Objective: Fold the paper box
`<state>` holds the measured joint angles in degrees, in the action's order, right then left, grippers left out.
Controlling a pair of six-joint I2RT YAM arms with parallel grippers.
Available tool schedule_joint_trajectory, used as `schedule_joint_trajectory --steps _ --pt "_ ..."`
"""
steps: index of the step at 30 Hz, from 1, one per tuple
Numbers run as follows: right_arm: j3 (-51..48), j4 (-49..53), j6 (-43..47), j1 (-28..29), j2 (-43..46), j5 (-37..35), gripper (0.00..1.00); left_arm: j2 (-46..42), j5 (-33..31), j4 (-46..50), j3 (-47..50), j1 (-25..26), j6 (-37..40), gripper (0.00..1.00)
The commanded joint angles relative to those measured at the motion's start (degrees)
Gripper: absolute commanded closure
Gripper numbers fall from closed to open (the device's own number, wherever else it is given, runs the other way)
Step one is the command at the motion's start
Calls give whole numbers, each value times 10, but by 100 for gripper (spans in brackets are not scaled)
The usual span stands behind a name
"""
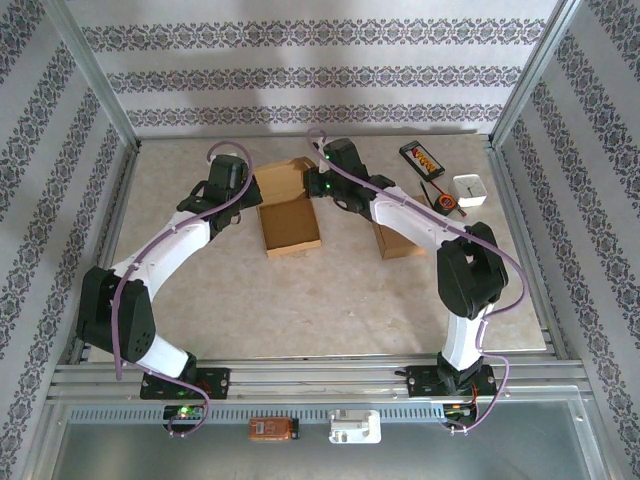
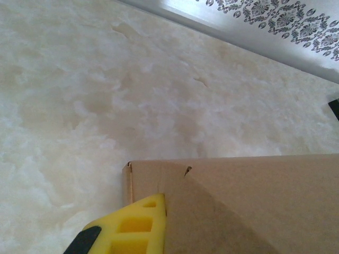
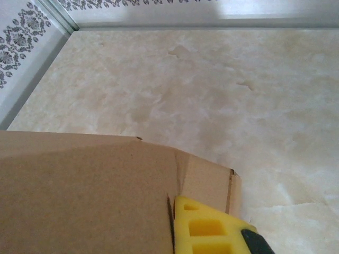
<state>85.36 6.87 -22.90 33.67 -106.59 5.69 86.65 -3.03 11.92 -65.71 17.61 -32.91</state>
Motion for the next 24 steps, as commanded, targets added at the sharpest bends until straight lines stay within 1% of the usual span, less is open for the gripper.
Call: schedule_joint_trajectory --steps 1,7,17,19,21,24 --pt "-27 -25 -32 14 16 5 93 -12 40 -63 11 -1 -25 95" --pt "-61 -54 -46 20 21 5 93 -28 42 -86 57 0 -17 95" --pt "-122 -88 -48 32 47 -14 93 -52 43 -97 106 -1 -25 95" --pt "-139 -96 -45 37 52 -22 93 -58 50 -105 117 -1 -25 95" --pt "-157 -107 -43 42 55 -33 92 -64 71 -126 135 -1 -16 94" --pt "-173 -118 -49 47 55 -39 92 -70 75 -138 157 2 -15 93"
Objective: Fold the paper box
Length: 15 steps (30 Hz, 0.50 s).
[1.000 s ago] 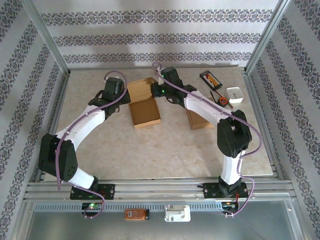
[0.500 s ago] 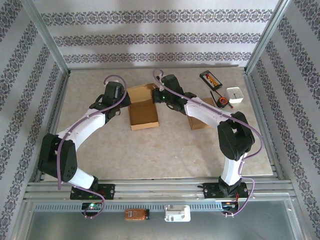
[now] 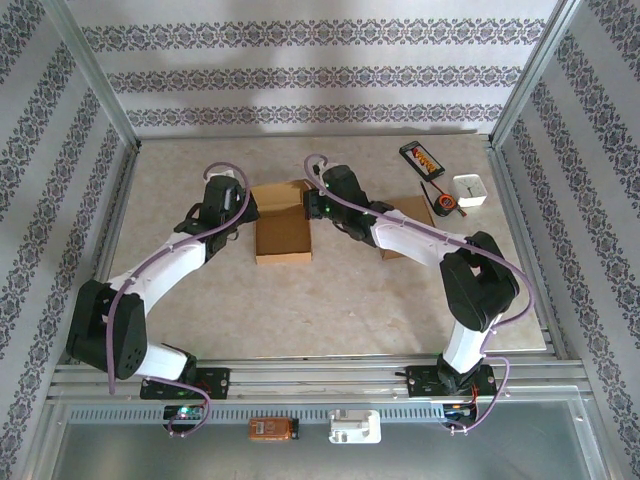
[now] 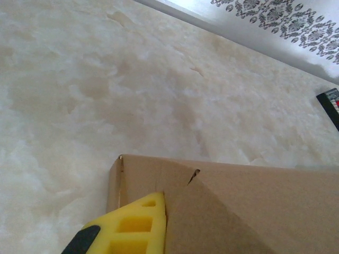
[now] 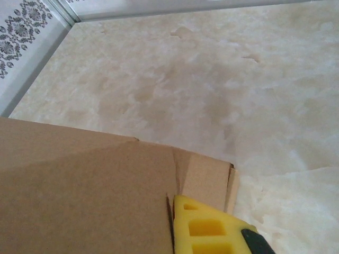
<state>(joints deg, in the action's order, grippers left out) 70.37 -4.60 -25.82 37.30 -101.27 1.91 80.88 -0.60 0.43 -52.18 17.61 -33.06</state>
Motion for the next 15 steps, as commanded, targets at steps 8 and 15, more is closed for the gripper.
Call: schedule_joint_trajectory --steps 8,15 --pt "-41 -15 -40 23 7 -31 91 -31 47 -25 52 4 -14 92" --pt "-29 -16 -88 30 4 -47 90 -39 52 -21 58 10 -18 92"
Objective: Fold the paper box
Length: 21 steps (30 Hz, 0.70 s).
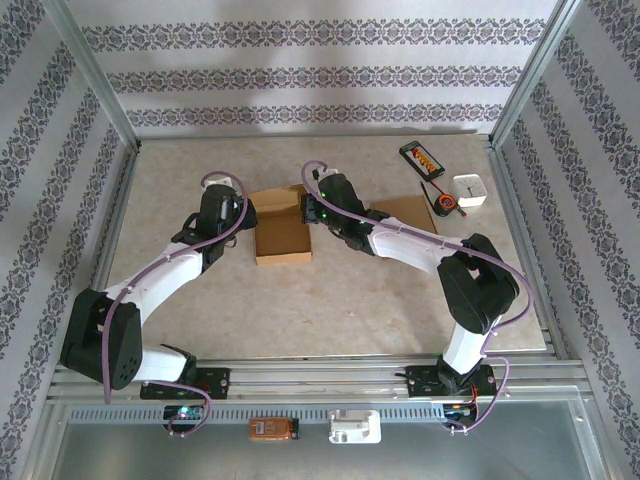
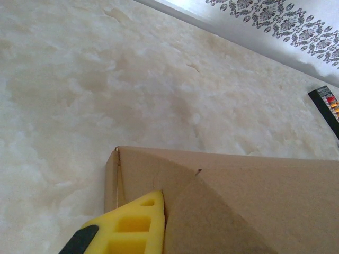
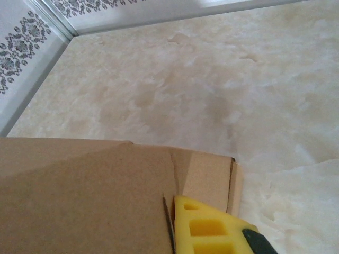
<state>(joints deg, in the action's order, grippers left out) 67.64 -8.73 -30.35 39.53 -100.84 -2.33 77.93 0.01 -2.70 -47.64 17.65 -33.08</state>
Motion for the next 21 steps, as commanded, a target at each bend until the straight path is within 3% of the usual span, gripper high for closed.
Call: schedule_joint_trajectory --steps 1,11,21 --pt "-1 23 -52 10 -1 -10 90 -9 46 10 12 10 -20 92" --pt "-63 -4 -45 29 -7 -42 90 -37 47 19 38 16 -16 91" --pt "-97 -18 8 51 8 -81 87 -61 65 43 77 26 -9 79"
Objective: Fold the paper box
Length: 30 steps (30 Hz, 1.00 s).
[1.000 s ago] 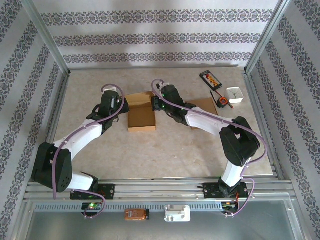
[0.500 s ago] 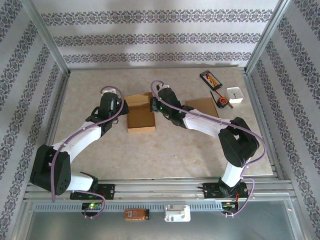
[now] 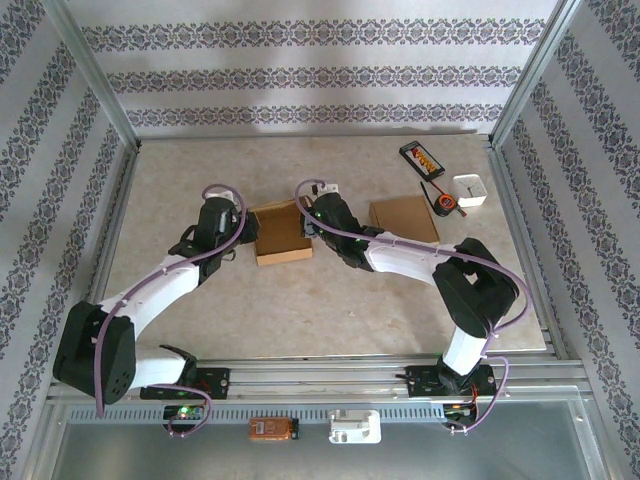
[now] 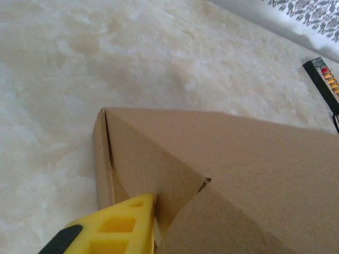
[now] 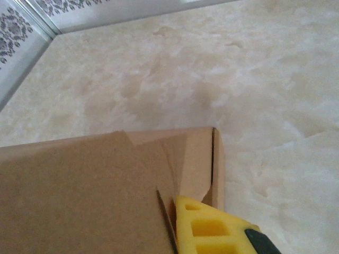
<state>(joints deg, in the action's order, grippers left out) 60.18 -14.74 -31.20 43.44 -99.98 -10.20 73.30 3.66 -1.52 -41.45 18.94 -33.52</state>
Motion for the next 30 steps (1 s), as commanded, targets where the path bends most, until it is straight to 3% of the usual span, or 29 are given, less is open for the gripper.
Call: schedule_joint_trajectory --steps 1,5,8,15,17,27,30 --pt "-26 40 20 14 1 -3 87 -20 27 35 23 14 -4 79" --pt "-32 32 30 21 3 -3 86 -52 11 39 54 15 -11 77" --pt "-35 30 33 23 8 -3 84 -71 13 42 61 16 -14 70" --pt "-54 35 38 28 40 7 70 -110 30 45 71 22 -22 38" --pt "-61 38 37 29 52 9 62 -126 33 47 73 26 -21 32" --pt "-119 43 61 30 188 81 36 -250 15 141 76 68 -75 25" --pt "-131 53 72 31 243 96 30 -312 2 118 95 82 -104 25"
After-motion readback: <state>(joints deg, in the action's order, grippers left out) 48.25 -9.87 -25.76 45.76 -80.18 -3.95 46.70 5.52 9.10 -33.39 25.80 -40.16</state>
